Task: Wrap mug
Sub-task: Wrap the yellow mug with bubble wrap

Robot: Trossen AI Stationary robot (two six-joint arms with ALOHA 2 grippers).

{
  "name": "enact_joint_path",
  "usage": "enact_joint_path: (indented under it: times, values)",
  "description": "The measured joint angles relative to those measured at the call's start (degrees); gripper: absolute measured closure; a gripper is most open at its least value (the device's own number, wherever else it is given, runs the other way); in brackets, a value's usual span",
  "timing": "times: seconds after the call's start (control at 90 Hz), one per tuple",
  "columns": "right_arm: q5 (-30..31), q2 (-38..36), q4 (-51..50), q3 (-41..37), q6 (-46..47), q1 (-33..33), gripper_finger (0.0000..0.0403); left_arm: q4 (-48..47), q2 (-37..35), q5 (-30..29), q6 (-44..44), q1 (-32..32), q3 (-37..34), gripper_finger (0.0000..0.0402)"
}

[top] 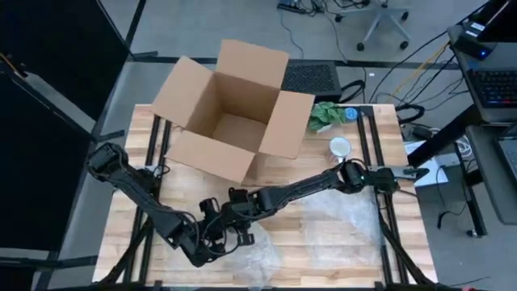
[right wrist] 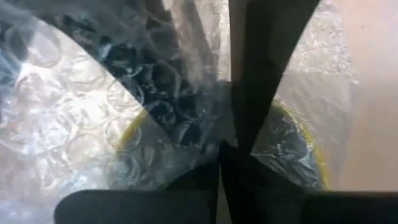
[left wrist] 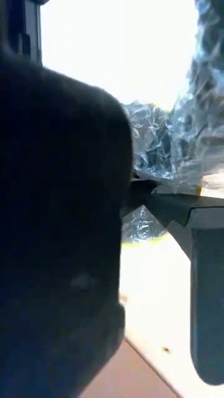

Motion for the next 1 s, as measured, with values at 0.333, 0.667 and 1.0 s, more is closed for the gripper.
enact_joint_path:
  times: [0.333,0.667,1.0]
  values:
    - [0.2,0.0,0.4,0.0,-0.4,-0.3,0.0403,0.2,0.0,-0.1,-0.1,0.0,-0.1,0.0338]
    - [0.3,-0.6,-1.3,-0.3,0.9,-0.5,0.0403,0.5,-0.4,-1.5,-0.1,-0.7,-0.2,0.0338]
    - [0.5,-8.9,1.5,-3.3,2.7,-0.9,0.0403,0.1,-1.8,-3.3,0.1,-0.9,-0.3,0.0338]
